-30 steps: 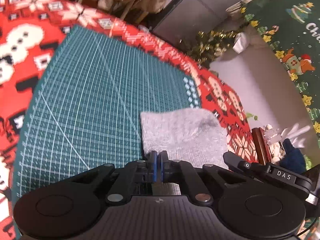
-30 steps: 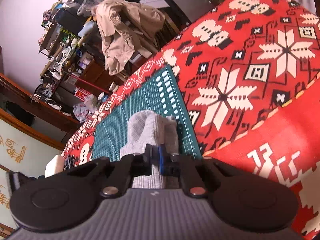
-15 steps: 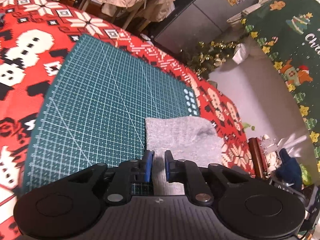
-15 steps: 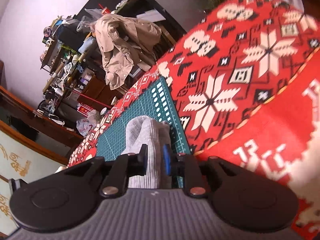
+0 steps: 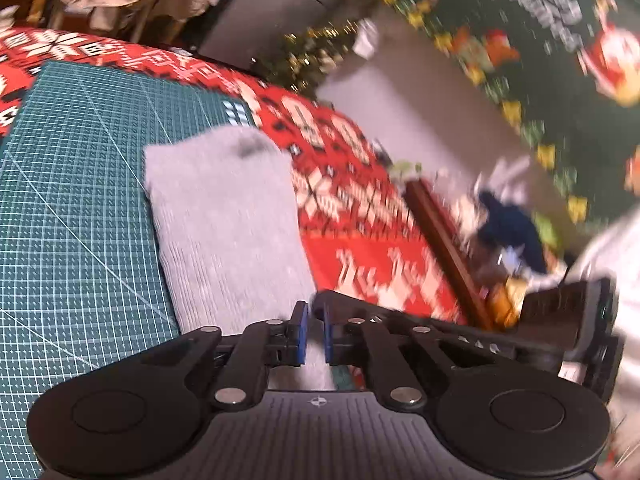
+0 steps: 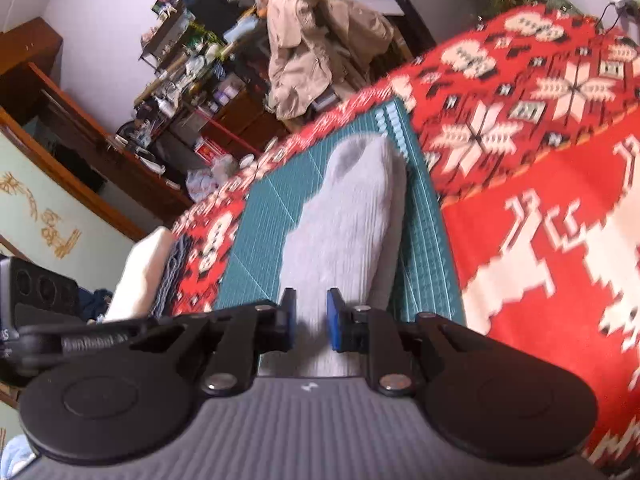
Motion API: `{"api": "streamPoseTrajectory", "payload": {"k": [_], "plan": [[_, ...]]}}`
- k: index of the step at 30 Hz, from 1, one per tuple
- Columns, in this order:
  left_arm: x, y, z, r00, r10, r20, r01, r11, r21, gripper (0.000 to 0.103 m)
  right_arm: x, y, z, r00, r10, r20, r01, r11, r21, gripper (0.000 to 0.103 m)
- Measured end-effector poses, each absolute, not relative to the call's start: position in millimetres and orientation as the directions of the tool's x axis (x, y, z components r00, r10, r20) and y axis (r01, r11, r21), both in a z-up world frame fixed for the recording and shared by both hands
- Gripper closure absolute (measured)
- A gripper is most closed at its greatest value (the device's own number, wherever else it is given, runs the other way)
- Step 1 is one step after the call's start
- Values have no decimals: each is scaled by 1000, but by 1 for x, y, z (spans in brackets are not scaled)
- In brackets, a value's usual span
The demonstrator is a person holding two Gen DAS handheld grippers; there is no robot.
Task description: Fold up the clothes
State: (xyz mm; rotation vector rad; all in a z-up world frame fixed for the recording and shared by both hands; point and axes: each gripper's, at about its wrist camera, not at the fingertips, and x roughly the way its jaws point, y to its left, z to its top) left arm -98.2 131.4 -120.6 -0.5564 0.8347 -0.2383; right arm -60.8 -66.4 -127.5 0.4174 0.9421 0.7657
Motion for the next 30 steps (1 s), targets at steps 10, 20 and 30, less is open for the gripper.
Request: {"api": "streamPoseTrajectory", "payload": {"k": [10,20,30], "plan": [[-111,135,-142,616,-352,-705,-32,883,-469,101,-68,-69,-159,274,758,-592,-326,652,684,87],[-118,143,-146,613,-380,-692,-42,860,-509,101,-76,-87,-159,304,716,-628,-325,698,639,86],[-129,149,-148,618,-384,-685,-58,848,-527,101,-96,-73,-156,279,692,-666,-412,713,567,90]]}}
